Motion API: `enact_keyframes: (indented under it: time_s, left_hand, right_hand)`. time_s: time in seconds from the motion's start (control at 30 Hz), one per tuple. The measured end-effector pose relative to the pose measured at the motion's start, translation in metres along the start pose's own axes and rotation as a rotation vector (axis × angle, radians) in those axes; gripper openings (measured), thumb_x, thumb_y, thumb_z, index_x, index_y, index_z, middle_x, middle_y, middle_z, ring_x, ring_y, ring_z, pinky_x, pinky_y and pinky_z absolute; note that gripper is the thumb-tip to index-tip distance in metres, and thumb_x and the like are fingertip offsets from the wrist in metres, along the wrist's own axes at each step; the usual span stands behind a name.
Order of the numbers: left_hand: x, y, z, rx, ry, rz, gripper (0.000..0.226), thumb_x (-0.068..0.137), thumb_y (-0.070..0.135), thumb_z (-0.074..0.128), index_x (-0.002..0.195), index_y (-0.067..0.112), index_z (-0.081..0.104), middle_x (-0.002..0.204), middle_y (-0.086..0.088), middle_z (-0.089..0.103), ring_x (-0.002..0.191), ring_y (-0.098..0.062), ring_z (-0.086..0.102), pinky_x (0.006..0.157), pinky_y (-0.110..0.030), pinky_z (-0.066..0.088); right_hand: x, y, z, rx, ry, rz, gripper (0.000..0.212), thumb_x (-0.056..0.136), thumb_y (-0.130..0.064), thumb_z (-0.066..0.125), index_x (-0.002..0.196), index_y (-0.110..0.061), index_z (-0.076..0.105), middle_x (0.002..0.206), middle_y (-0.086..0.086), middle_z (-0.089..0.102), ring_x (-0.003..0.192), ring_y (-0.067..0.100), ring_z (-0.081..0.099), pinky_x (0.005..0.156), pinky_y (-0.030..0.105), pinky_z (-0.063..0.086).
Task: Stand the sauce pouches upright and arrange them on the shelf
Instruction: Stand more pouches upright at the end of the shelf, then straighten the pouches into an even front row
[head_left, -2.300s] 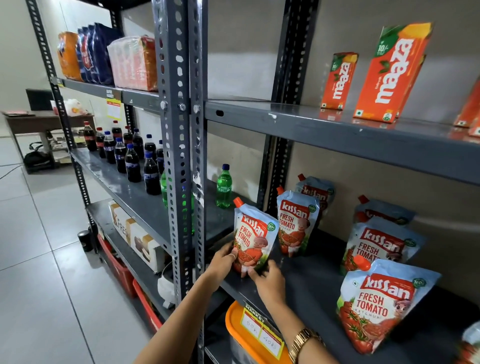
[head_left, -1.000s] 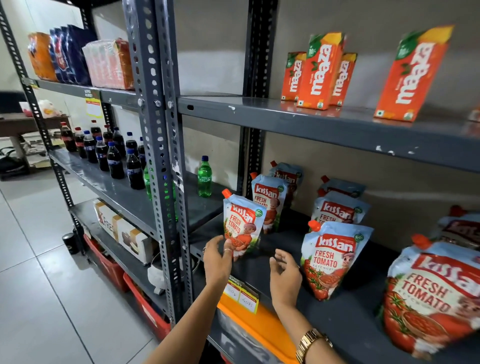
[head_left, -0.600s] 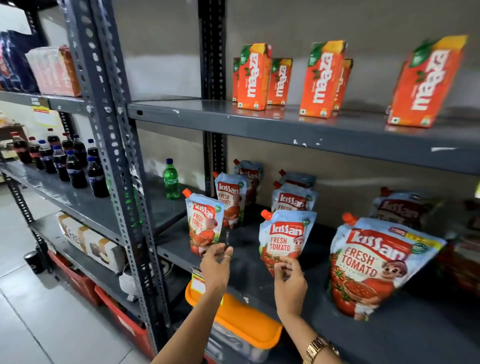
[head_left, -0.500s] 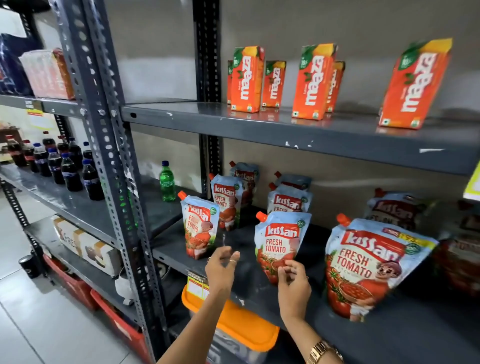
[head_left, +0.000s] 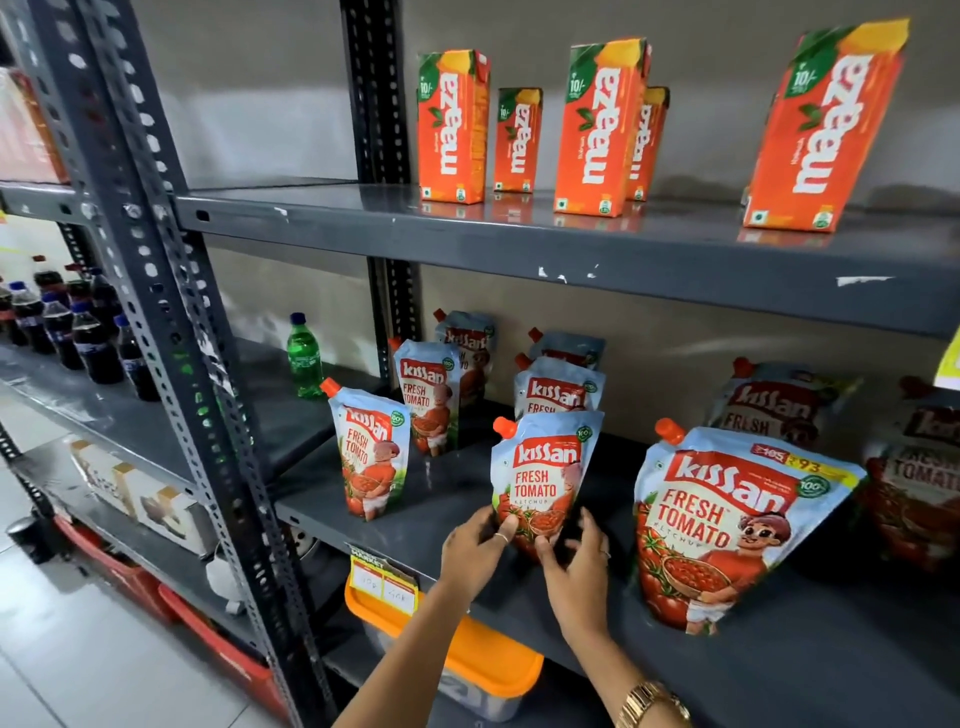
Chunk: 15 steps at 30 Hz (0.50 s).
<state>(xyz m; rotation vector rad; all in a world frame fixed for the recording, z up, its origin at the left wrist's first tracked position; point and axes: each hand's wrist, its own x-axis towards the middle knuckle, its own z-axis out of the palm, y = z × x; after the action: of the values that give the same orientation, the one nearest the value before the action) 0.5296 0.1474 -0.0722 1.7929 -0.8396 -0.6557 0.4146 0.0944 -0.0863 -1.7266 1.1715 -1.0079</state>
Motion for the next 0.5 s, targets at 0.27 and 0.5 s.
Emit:
enact_keyframes:
  time_s: [0.27, 0.5]
  left_hand:
    - [-0.001, 0.002, -0.018, -0.109, -0.023, -0.011, 0.017, 0.093, 0.019, 0.052, 0.103, 0.009, 0.06, 0.113, -0.014, 0.066, 0.106, -0.023, 0.059, 0.101, -0.043, 0.047]
    - [-0.01, 0.01, -0.049, -0.112, -0.116, -0.091, 0.035, 0.097, 0.017, 0.042, 0.127, 0.001, 0.049, 0.118, -0.005, 0.056, 0.112, -0.015, 0.049, 0.096, -0.026, 0.038]
  right_hand:
    - [-0.003, 0.0, -0.002, -0.035, -0.136, -0.045, 0.042, 0.084, -0.016, 0.062, 0.121, -0.01, 0.044, 0.109, 0.007, 0.058, 0.097, 0.019, 0.057, 0.078, 0.028, 0.045]
    - [-0.008, -0.003, 0.0, -0.114, -0.226, -0.156, 0.027, 0.085, -0.016, 0.061, 0.109, -0.011, 0.049, 0.095, -0.003, 0.059, 0.087, 0.012, 0.06, 0.074, 0.027, 0.05]
